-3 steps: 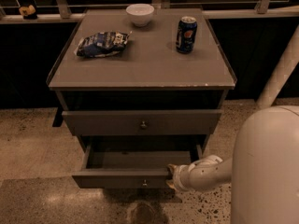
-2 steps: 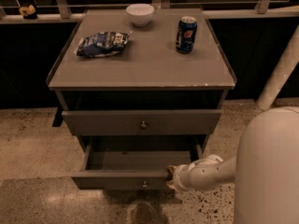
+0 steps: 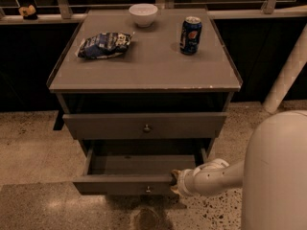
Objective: Open middle drawer
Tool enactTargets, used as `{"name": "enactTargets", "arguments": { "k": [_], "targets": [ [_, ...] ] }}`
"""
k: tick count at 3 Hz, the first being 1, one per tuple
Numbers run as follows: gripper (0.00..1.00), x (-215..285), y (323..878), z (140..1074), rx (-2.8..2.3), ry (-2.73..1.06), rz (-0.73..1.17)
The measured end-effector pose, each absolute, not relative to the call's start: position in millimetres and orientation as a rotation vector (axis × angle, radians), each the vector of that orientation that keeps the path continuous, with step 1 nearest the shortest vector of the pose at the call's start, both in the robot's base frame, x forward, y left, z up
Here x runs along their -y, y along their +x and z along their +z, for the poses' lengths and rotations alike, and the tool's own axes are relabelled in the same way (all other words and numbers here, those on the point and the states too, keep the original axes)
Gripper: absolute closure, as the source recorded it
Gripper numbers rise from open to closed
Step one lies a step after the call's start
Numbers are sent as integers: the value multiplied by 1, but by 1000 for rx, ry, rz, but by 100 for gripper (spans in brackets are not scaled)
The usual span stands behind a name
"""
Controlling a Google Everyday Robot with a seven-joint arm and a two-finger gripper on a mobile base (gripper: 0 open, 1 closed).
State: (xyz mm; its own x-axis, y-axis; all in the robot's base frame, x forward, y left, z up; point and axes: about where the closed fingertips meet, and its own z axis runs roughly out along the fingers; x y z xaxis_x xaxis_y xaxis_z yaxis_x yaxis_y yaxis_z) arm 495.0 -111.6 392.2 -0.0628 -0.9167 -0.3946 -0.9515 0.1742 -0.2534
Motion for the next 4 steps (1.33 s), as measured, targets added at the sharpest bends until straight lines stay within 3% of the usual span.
{"name": "enactTargets", "arguments": {
  "k": [4],
  "targets": [
    [100,112,484,391,-2012,-1750,115]
  ]
}}
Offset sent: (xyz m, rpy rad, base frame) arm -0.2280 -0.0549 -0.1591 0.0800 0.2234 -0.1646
